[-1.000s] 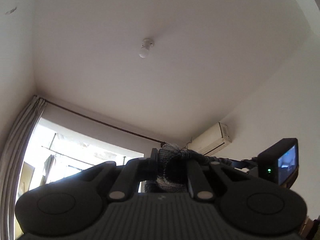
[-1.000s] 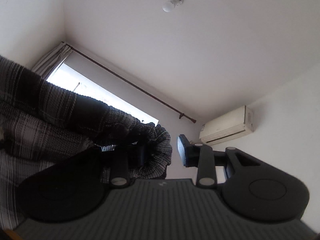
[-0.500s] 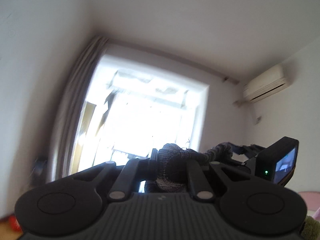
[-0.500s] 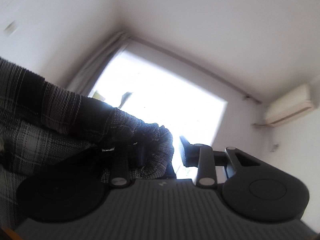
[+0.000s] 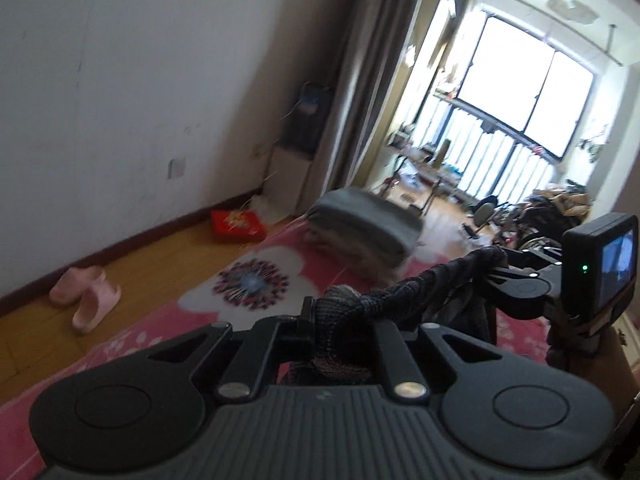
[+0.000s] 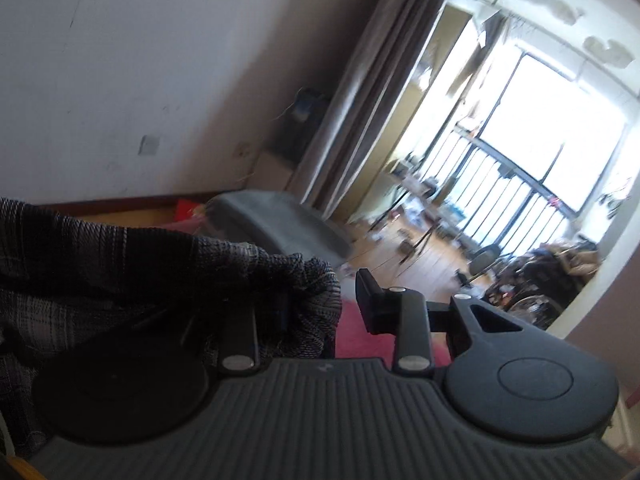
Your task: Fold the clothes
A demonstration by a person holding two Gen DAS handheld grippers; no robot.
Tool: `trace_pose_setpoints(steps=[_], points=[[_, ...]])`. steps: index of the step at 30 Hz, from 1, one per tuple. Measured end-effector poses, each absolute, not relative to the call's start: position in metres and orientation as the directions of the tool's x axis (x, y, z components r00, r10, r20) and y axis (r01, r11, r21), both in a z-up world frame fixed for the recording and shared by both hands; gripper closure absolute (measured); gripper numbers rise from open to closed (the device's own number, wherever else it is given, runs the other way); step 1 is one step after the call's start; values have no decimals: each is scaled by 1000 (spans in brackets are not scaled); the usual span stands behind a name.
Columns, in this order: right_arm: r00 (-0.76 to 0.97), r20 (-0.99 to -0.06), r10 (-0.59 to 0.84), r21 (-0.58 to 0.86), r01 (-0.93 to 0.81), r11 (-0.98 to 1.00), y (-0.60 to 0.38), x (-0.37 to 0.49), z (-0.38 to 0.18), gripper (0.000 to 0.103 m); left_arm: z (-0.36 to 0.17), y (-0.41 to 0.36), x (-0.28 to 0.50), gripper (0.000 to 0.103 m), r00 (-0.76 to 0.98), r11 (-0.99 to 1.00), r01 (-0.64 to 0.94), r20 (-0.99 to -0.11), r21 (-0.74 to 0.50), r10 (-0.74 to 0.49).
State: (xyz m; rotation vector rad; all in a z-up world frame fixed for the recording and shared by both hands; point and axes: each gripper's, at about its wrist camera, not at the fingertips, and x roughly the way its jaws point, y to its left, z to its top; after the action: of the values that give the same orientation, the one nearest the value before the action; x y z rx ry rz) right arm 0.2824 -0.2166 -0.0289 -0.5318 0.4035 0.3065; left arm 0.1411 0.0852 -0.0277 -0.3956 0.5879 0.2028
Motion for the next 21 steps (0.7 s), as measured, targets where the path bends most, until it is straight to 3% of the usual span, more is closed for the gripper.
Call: trace_pose_setpoints(steps=[7, 15, 21], points=[[737, -611, 289, -378, -592, 712, -9, 326, -53, 78, -58, 176, 152, 94, 690, 834, -480, -704, -271, 168], [594, -697, 403, -294, -748, 595, 75, 378, -93, 79, -87, 244, 161, 93, 566, 751, -626, -785, -209, 253], [438, -795, 419, -203, -844, 496, 118, 407, -137, 77, -148, 289, 164, 72, 453, 699, -681, -876, -218, 168]])
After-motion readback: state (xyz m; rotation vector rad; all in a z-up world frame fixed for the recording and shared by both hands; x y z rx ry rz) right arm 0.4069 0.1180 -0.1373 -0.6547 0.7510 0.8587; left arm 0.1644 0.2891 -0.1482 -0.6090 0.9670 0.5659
